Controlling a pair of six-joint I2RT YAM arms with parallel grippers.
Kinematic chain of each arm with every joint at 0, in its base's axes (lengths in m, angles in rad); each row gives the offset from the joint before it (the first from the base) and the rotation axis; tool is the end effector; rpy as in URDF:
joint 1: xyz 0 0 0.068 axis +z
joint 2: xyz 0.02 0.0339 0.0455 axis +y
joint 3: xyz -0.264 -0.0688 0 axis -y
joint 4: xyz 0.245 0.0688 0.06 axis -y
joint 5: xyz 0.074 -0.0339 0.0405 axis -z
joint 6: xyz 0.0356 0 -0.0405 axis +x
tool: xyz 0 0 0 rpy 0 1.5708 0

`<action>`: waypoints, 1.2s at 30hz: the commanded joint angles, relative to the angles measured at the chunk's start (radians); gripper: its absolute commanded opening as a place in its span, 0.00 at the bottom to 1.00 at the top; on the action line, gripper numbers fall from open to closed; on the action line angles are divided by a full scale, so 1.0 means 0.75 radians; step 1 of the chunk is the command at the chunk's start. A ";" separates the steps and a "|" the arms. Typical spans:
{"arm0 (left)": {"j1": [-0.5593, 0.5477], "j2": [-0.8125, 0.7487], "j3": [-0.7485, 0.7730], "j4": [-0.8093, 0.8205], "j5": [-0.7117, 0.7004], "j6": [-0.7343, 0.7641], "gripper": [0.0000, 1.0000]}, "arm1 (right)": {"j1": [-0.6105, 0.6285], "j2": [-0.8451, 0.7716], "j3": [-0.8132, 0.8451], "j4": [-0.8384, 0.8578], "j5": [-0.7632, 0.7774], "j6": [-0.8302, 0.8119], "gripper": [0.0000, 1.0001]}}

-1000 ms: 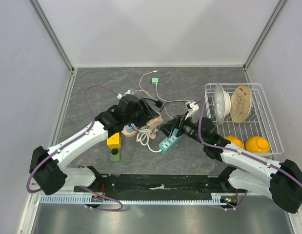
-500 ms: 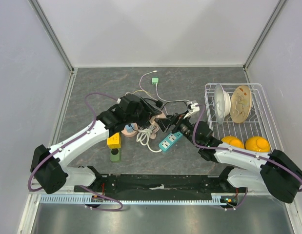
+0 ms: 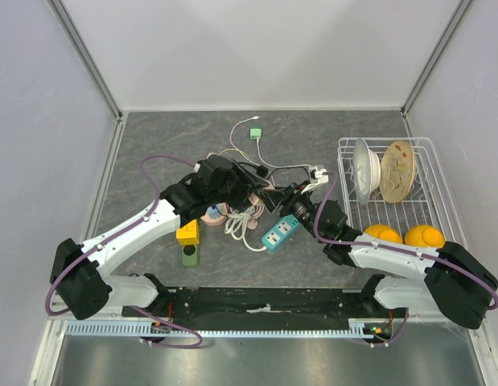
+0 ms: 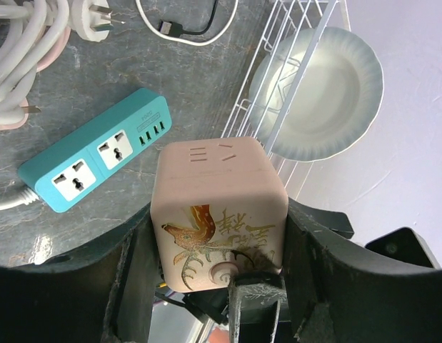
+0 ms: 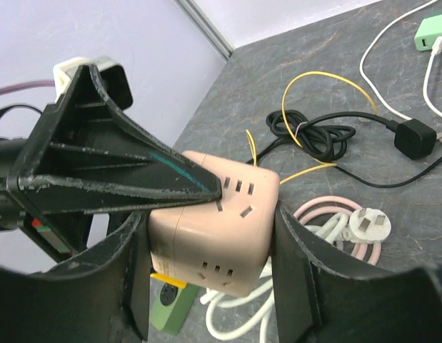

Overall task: Insert the plug
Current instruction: Adjust the plug.

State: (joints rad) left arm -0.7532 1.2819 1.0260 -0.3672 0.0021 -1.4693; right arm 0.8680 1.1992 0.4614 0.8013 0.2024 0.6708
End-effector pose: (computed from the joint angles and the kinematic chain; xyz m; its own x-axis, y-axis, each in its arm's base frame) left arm 0.2086 -0.1957 0.2986 -0.7248 -0.6841 -0.0811 -0.3541 0.4709 -0.8080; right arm 0.1699 0.1895 0.2460 -0.3519 0.5267 -0.7738 -0.5094 0.5858 0.6304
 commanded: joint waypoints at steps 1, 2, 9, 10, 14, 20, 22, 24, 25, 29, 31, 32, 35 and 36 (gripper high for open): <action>-0.008 -0.057 -0.010 0.087 0.001 -0.047 0.09 | 0.006 -0.008 0.043 0.036 0.053 0.014 0.37; -0.010 -0.061 -0.014 0.087 -0.029 -0.043 0.11 | 0.008 -0.008 0.045 0.032 0.051 0.018 0.19; -0.008 -0.128 -0.055 0.109 -0.091 0.134 0.65 | 0.006 -0.083 0.054 -0.107 0.049 0.032 0.00; -0.006 -0.142 -0.057 0.093 -0.107 0.175 0.71 | 0.006 -0.097 0.060 -0.158 0.047 0.026 0.00; 0.012 -0.230 -0.055 0.076 -0.295 0.577 0.86 | -0.006 -0.191 0.084 -0.340 0.008 0.014 0.00; 0.031 -0.404 -0.110 0.313 -0.204 1.645 0.99 | -0.134 -0.320 0.137 -0.624 -0.222 0.016 0.00; 0.031 -0.439 -0.137 0.344 -0.040 1.933 0.99 | -0.224 -0.343 0.182 -0.733 -0.326 0.014 0.00; 0.031 -0.484 -0.177 0.340 0.144 2.248 1.00 | -0.324 -0.353 0.229 -0.802 -0.519 0.006 0.00; 0.031 -0.496 -0.194 0.332 0.217 2.355 0.99 | -0.355 -0.347 0.250 -0.823 -0.588 0.003 0.00; 0.029 -0.556 -0.290 0.332 0.597 2.748 0.93 | -0.417 -0.272 0.338 -0.854 -0.910 -0.019 0.00; 0.029 -0.537 -0.280 0.297 0.694 2.814 0.93 | -0.419 -0.249 0.358 -0.852 -1.030 -0.033 0.00; 0.029 -0.523 -0.254 0.281 0.778 2.873 0.96 | -0.419 -0.227 0.379 -0.854 -1.063 -0.039 0.00; 0.027 -0.472 -0.200 0.242 0.838 2.916 0.98 | -0.421 -0.200 0.411 -0.896 -1.147 -0.080 0.00; 0.023 -0.460 -0.192 0.240 0.840 2.926 0.98 | -0.419 -0.198 0.418 -0.923 -1.153 -0.088 0.00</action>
State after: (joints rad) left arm -0.7307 0.9081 0.8223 -0.1879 0.4637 0.5175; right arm 0.5545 1.0378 0.7090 0.1360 -0.5060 0.6479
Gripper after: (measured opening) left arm 0.980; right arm 0.670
